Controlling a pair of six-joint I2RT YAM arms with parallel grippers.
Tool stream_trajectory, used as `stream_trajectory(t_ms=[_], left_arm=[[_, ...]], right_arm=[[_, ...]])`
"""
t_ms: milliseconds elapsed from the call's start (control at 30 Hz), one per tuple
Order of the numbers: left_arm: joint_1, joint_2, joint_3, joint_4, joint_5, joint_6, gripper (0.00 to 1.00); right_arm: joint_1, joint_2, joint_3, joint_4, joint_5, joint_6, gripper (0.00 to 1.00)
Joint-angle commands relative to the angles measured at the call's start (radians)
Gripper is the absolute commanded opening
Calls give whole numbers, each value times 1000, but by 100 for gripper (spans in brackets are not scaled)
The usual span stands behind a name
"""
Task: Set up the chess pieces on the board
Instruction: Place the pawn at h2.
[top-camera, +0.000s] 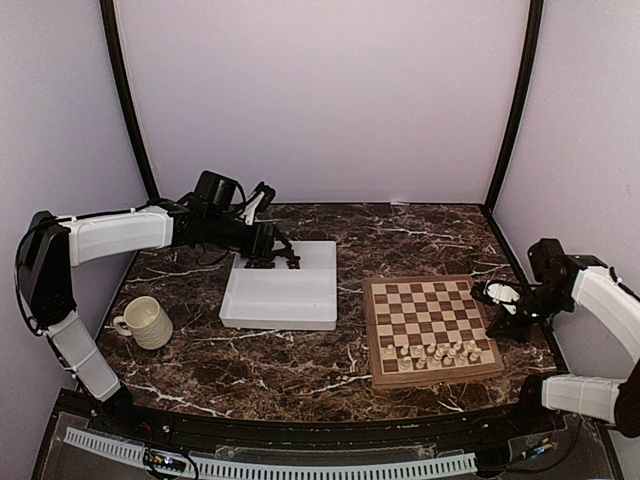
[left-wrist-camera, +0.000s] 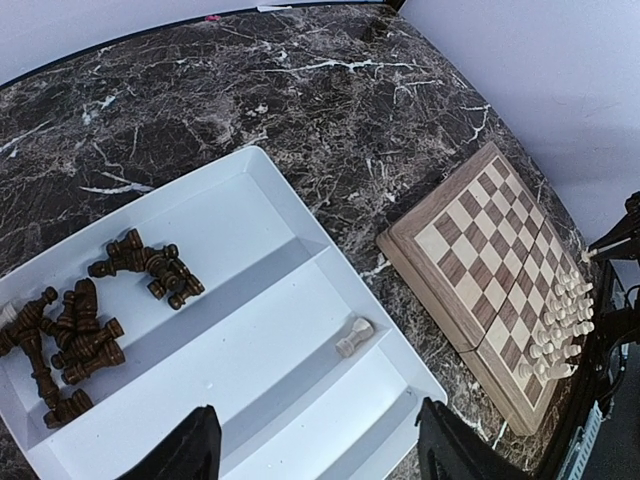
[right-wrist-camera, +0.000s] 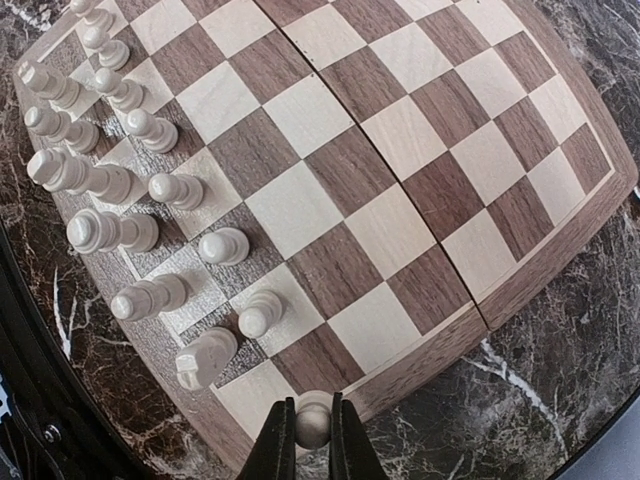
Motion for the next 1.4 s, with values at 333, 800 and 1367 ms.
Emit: stream_trajectory(t_ms=[333, 800, 1367], left_arm=[[-1, -37, 35, -33, -3, 9, 68], [0, -22, 42, -44, -5, 5, 68], [-1, -11, 51, -54, 13, 2, 67]], right_arm=[[7, 101, -15, 2, -14, -52, 9], [75, 135, -37, 96, 15, -13, 10], [85, 157, -38, 91, 47, -5, 10]])
